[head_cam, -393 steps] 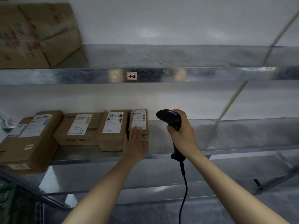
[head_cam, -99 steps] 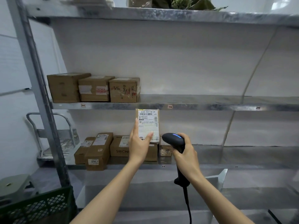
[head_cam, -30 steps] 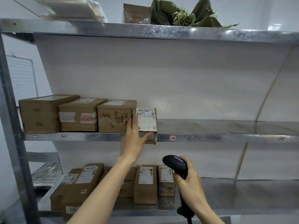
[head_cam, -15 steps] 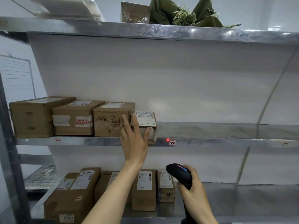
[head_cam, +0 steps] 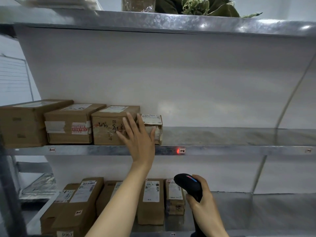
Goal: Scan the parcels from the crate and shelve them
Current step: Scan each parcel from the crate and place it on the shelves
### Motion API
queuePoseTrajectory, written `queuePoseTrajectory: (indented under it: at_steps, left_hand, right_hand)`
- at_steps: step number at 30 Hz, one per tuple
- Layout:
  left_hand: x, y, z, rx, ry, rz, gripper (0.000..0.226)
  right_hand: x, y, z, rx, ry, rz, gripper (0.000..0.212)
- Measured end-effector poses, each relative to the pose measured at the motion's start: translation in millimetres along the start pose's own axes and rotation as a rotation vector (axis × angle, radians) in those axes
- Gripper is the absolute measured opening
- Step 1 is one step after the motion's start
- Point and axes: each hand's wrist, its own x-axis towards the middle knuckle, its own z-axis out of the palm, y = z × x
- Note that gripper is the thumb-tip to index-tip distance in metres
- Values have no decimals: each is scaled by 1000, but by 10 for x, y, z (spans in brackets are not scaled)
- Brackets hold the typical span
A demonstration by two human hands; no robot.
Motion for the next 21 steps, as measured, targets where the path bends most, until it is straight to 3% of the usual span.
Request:
queuePoseTrajectory:
  at_steps: [13, 21]
  left_hand:
    - [150, -39, 204, 146, 10, 1, 89]
    - [68, -77, 109, 40, -3, 60, 85]
  right_hand:
    - [111, 65, 47, -4, 19, 27, 57]
    - [42, -9, 22, 3, 5, 27, 56]
